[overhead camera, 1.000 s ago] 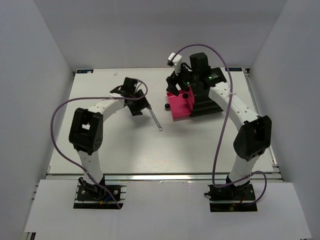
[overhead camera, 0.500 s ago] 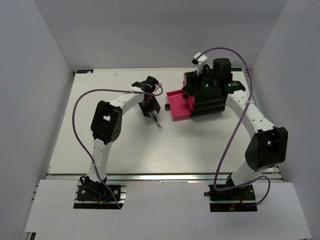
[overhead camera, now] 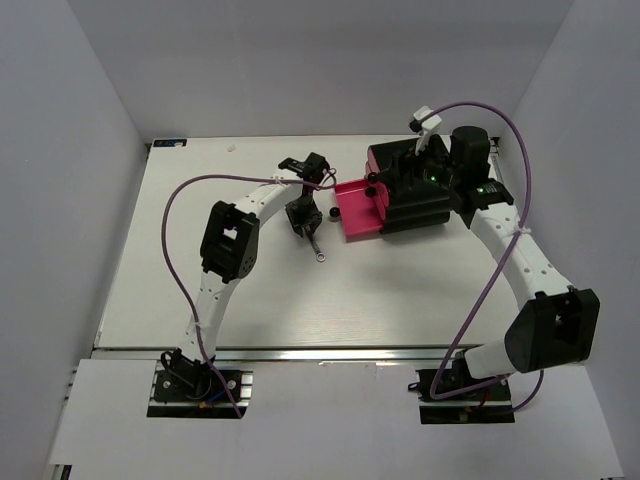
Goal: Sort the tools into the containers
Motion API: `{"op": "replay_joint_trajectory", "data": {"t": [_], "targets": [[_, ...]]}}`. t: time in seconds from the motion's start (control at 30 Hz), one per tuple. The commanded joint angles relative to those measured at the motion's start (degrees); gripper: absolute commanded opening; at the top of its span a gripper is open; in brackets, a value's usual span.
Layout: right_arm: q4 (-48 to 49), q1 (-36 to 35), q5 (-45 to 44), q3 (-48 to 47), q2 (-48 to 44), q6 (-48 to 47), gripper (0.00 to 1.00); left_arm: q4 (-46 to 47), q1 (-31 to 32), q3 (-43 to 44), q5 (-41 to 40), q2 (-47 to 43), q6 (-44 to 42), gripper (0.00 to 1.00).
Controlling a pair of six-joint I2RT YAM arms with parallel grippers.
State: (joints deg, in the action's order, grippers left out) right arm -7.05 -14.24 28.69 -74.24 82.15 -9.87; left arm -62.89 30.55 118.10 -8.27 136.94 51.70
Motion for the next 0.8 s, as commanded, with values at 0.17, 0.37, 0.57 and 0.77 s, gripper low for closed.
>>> {"op": "replay_joint_trajectory", "data": {"t": [0.17,0.37,0.57,0.77], "targets": [[6.4,2.2,2.8,5.0,-6.3,3.8,0.8,-4.4,0.6,-2.3,-3.1,5.0,-2.6,0.32],[9.4,3.2,3.7,6.6,-8.4,4.6,0.8,-0.8,0.6,-11.3,-1.2,3.4,-4.0,0.1],[9.4,3.3,4.0,7.0,-9.0,4.7,0.8,6.9,0.6,-15.7,0.4,-3.5,-5.8,0.0],[9.6,3.2,4.4,7.0,-8.8,5.0,0.8,11.2,0.6,-14.1,1.1,-11.1,-9.5,0.0]]}}
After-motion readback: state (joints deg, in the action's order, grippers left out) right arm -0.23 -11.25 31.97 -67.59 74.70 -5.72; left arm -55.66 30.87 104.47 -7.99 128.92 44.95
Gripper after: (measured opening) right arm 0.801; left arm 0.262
